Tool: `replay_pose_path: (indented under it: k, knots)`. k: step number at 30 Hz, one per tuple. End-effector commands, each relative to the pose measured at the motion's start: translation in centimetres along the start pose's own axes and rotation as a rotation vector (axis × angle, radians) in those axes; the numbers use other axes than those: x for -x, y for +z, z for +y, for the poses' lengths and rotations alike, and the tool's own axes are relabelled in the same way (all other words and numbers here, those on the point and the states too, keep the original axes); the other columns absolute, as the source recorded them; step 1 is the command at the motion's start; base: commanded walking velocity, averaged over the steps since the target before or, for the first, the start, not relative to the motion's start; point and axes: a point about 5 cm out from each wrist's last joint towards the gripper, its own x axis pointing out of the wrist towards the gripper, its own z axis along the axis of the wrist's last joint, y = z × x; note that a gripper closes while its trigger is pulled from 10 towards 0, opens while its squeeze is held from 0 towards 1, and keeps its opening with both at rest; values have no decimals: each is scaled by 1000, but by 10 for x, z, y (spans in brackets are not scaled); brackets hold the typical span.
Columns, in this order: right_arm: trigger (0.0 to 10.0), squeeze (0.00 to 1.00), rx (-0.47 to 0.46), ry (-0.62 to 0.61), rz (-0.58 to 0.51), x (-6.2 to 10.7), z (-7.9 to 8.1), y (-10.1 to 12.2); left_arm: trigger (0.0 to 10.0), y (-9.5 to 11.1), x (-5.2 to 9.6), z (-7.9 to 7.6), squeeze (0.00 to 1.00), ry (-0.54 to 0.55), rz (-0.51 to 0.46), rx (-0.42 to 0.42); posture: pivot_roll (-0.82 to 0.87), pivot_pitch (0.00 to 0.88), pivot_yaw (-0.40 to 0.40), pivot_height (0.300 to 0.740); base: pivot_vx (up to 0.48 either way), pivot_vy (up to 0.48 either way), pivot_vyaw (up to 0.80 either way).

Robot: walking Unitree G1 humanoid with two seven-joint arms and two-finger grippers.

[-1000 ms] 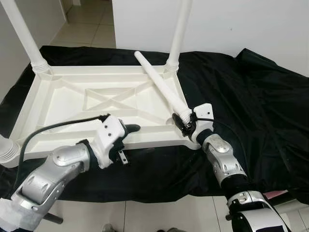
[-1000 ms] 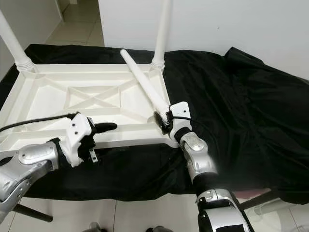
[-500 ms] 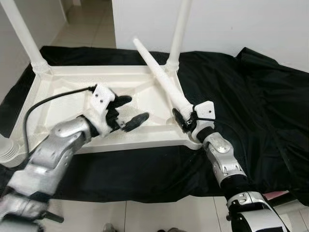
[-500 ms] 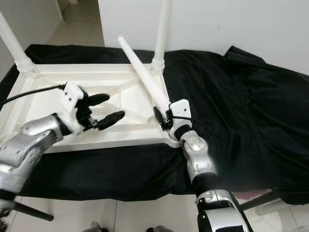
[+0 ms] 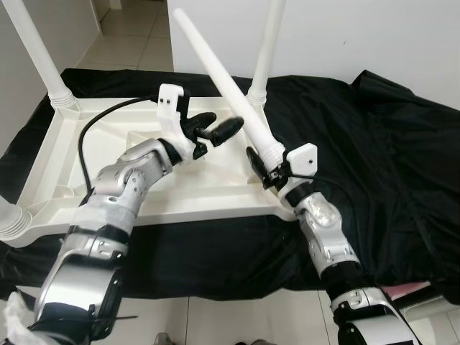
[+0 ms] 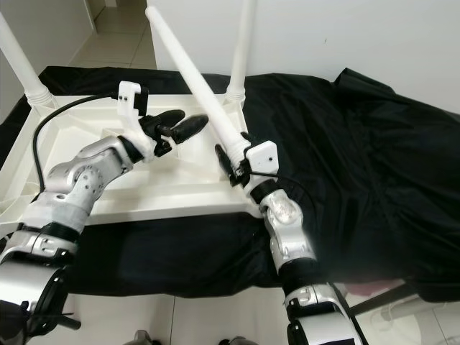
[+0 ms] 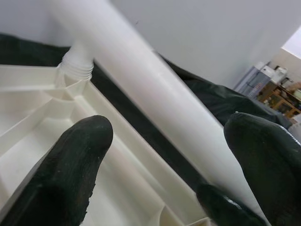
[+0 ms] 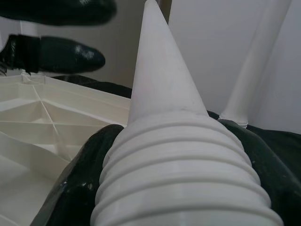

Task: Building children table

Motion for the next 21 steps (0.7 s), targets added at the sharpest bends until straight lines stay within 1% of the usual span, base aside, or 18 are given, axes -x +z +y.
replay_pose_path:
  k: [1,2,3,5,9,11,13,15,18,19,20,21]
  knots:
    - [10000,0,17,0,-39,-1,-1,6,10000,-5,1,3,0,11,18,33,-33,58,-15,740,0,0,0]
    - [10000,0,19,6,-48,-2,0,8,10000,-6,-2,4,0,30,28,61,-34,57,-14,740,0,0,0]
    - [10000,0,20,20,-56,-2,2,9,10000,-5,-6,6,0,49,25,124,-32,55,-16,740,0,0,0]
    - [10000,0,35,45,-70,-3,6,11,10000,-3,-10,7,0,64,30,177,-30,55,-18,740,0,0,0]
    - [10000,0,40,52,-74,-3,8,11,10000,-2,-13,10,0,80,37,200,-28,56,-17,740,0,0,0]
    - [10000,0,47,79,-77,-4,12,11,10000,4,-18,10,0,83,15,249,-23,58,-18,740,0,0,0]
    - [10000,0,47,79,-77,-4,12,11,10000,4,-18,10,0,83,15,249,-23,58,-18,740,0,0,0]
    - [10000,0,55,103,-78,-4,16,10,10000,8,-20,9,0,77,-6,280,-25,59,-15,740,0,0,0]
    - [10000,0,56,114,-72,-3,18,9,10000,12,-21,10,0,79,-23,299,-24,59,-15,740,0,0,0]
    - [10000,0,53,129,-65,-1,22,7,10000,20,-22,12,0,85,-57,344,-25,59,-11,740,0,0,0]
    - [10000,0,53,129,-65,-1,22,7,10000,20,-22,12,0,85,-57,344,-25,59,-11,740,0,0,0]
    - [10000,0,54,134,-61,1,24,6,10000,24,-22,14,0,91,-74,365,-27,59,-10,740,0,0,0]
